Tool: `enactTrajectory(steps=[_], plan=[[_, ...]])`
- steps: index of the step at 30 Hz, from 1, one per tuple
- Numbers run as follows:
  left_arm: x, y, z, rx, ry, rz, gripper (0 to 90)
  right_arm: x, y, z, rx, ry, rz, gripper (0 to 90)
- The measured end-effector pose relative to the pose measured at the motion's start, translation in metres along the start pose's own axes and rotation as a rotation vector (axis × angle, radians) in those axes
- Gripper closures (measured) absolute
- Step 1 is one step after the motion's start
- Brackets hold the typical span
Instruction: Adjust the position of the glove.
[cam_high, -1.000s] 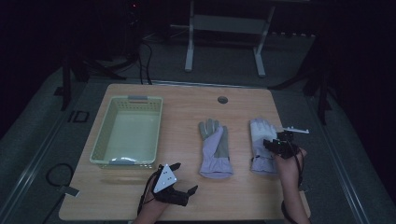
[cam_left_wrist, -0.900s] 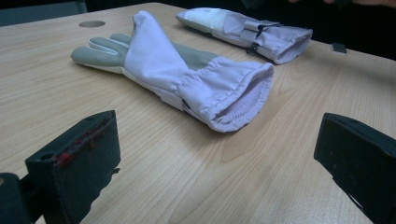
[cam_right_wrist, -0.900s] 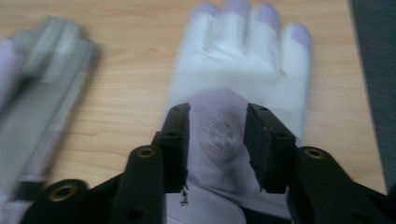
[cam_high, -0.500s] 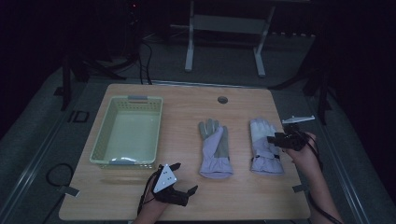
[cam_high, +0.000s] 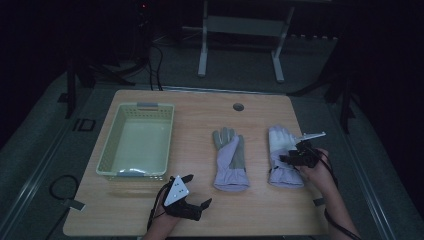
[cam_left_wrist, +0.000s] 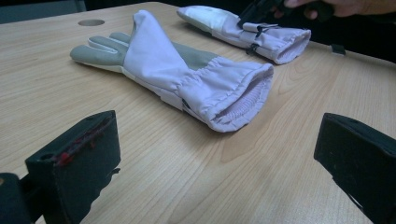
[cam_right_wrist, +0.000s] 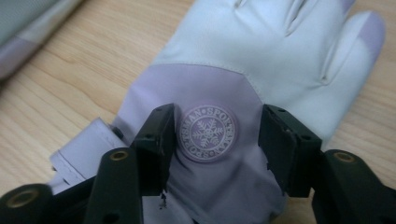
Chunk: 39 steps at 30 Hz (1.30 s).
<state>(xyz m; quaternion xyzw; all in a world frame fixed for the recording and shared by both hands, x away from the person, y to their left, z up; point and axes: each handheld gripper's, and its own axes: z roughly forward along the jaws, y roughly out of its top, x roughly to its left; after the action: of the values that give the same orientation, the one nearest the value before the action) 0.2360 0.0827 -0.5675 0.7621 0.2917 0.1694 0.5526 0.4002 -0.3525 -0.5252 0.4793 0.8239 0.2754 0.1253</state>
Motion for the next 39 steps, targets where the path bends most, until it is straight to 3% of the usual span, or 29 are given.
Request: enactTrajectory(steps=[3,11,15,21,27,33,39], plan=[[0.000,0.000,0.000,0.000,0.000,0.000,0.3,0.003,-0.001,0.001,0.005,0.011,0.013,60.2],[0.000,0.000,0.000,0.001,0.001,-0.003,0.3,0.012,-0.001,0.001,0.006,-0.020,0.034,73.9],[0.001,0.000,0.000,0.000,0.002,-0.006,0.3,0.015,0.002,-0.006,0.010,-0.033,0.074,79.6],[0.001,0.000,0.000,0.000,0.001,-0.012,0.3,0.018,0.011,-0.027,-0.025,-0.054,0.085,80.0],[0.001,0.000,0.000,0.001,0.001,-0.006,0.3,0.030,0.036,-0.054,-0.038,-0.096,0.103,80.7],[0.001,0.000,0.000,0.000,0.001,-0.007,0.3,0.049,0.056,-0.073,-0.055,-0.071,0.082,81.0],[0.001,0.000,0.000,0.001,0.002,-0.008,0.3,0.077,0.080,-0.085,-0.075,-0.073,0.059,81.1]])
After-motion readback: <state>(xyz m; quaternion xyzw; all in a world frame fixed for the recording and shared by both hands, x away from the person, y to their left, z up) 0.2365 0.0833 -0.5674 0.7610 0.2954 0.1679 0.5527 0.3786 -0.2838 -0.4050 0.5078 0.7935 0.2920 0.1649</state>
